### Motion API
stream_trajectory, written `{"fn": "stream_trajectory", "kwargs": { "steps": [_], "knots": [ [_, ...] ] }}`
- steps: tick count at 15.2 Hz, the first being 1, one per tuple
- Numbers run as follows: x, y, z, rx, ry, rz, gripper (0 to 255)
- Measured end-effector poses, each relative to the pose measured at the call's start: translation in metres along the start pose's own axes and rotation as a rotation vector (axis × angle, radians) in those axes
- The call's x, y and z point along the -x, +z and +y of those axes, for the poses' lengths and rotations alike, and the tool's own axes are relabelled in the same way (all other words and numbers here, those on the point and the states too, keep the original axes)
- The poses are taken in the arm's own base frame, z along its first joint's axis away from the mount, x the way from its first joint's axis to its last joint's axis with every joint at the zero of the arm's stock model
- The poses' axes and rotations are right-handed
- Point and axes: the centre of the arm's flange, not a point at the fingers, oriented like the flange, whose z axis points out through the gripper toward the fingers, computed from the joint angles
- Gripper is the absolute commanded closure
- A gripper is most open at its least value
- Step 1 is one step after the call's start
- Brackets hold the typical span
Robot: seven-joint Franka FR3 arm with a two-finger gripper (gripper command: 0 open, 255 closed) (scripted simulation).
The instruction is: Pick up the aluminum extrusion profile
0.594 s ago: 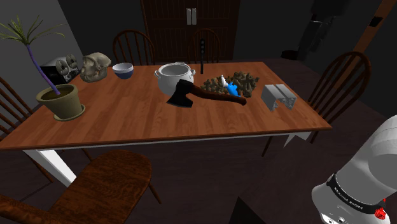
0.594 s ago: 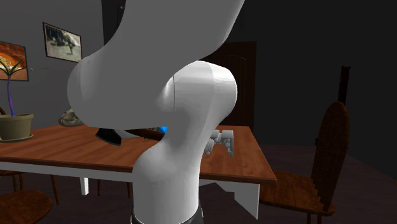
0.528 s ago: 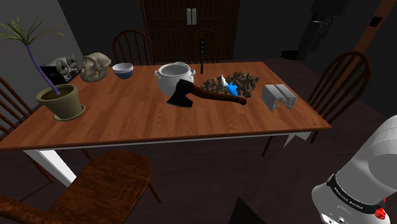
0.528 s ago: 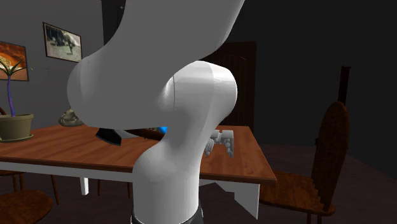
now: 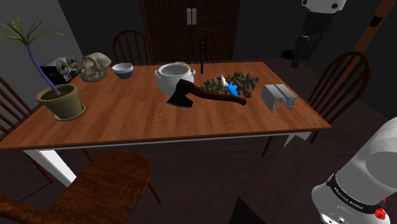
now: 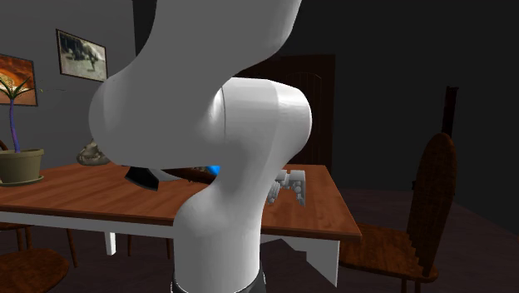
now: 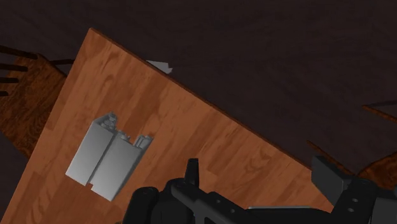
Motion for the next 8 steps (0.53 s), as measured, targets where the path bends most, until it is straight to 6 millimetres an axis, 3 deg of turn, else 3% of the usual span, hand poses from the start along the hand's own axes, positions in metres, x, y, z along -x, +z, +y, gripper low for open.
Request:
{"fn": "stream_trajectory", "kwargs": {
  "steps": [8],
  "knots": [
    [-0.026,0.068,0.081,-0.021,0.080,-0.027,0]
  ]
}}
